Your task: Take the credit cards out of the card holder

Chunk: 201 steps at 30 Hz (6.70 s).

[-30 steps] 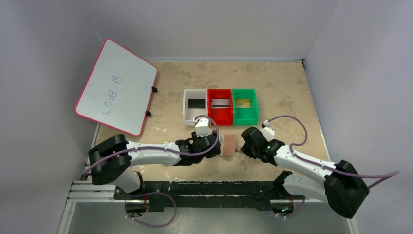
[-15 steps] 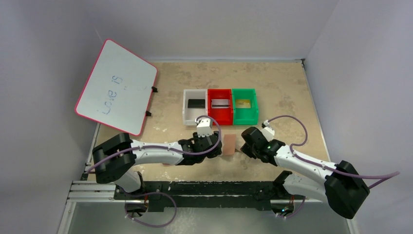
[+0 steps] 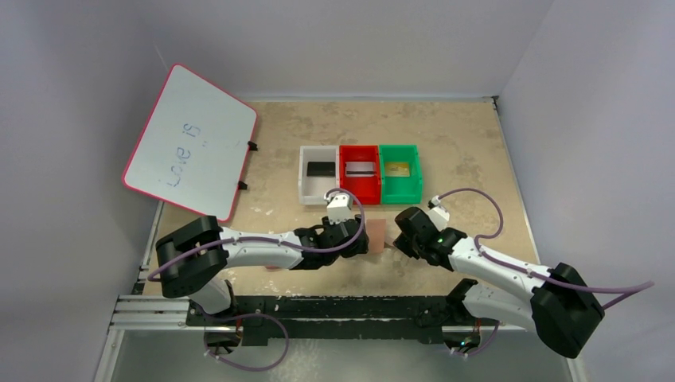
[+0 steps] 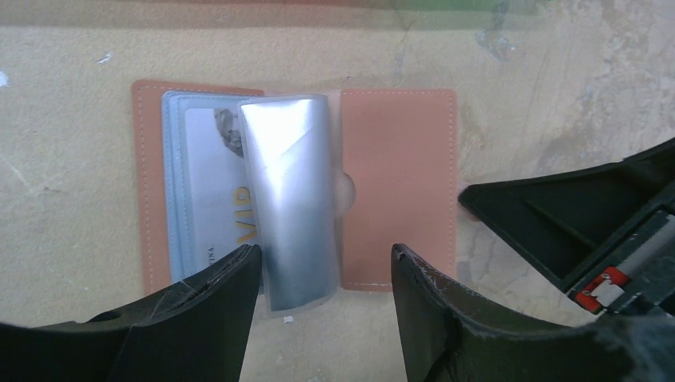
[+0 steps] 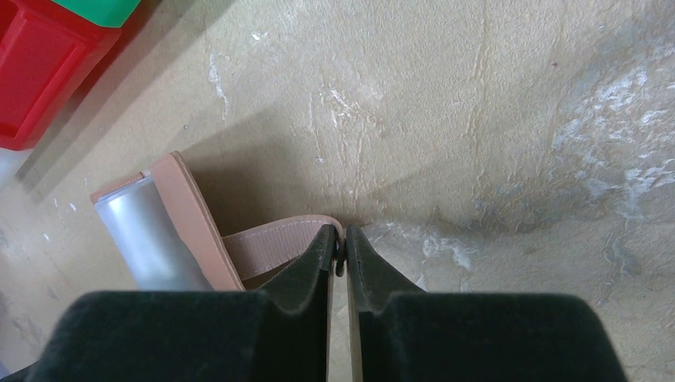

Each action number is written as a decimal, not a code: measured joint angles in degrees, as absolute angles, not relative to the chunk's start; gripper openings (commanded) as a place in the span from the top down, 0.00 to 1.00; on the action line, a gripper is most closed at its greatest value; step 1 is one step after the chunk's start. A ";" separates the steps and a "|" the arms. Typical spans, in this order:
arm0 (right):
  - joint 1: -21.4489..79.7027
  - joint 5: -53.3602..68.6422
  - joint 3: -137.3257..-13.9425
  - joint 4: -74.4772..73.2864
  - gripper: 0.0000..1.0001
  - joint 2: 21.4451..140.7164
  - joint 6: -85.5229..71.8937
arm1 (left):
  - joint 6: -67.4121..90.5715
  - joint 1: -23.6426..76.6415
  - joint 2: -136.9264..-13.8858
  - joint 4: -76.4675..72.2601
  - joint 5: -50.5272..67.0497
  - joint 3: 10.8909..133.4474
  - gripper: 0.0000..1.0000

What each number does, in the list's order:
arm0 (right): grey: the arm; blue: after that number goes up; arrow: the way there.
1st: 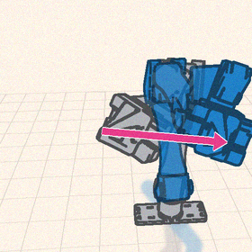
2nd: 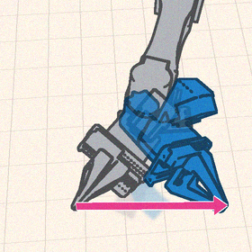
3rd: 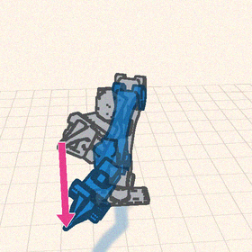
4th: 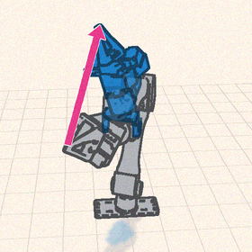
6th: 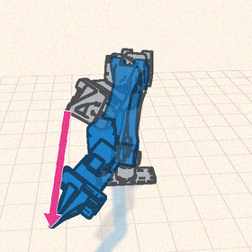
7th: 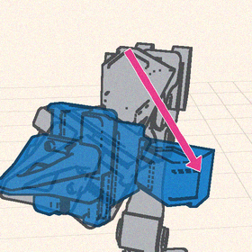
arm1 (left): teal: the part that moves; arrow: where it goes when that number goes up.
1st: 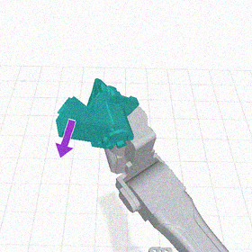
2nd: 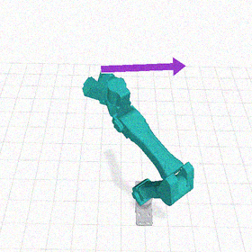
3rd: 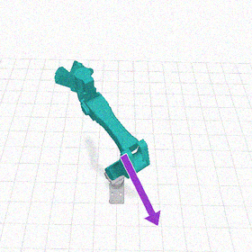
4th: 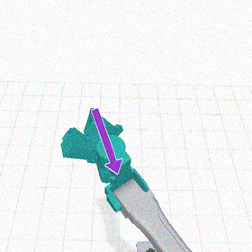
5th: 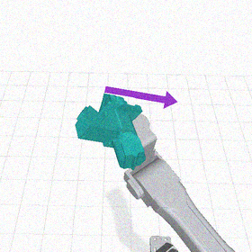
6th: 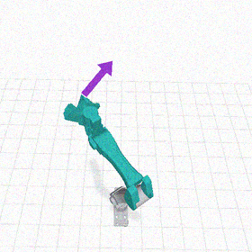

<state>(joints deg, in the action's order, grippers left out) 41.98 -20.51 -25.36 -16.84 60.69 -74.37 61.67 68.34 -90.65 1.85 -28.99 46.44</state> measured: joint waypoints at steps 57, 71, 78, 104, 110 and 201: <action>34.46 -4.45 -31.70 -7.40 0.88 57.21 -52.73 | 60.38 69.89 -100.86 -7.62 -18.87 51.03 0.51; 31.09 7.44 -29.56 2.70 0.88 67.18 -49.82 | 60.38 69.93 -100.86 -7.57 -19.29 51.03 0.52; 30.20 7.05 -26.63 3.51 0.88 72.88 -50.11 | 60.36 69.97 -100.53 -7.40 -20.23 51.00 0.51; 30.00 10.07 -20.23 14.15 0.82 71.61 -47.44 | 65.65 70.13 -90.45 12.08 -40.47 50.09 0.34; 29.95 14.76 -19.46 20.51 0.81 75.26 -46.81 | 69.56 70.13 -90.04 16.14 -44.40 49.56 0.34; 41.23 14.70 -17.15 39.81 1.00 84.66 -62.15 | 59.05 61.28 -86.74 0.60 -26.26 37.85 0.78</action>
<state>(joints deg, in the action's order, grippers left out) 41.23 14.70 -17.15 39.81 84.66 -62.15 59.05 61.28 -86.74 0.60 -26.26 37.85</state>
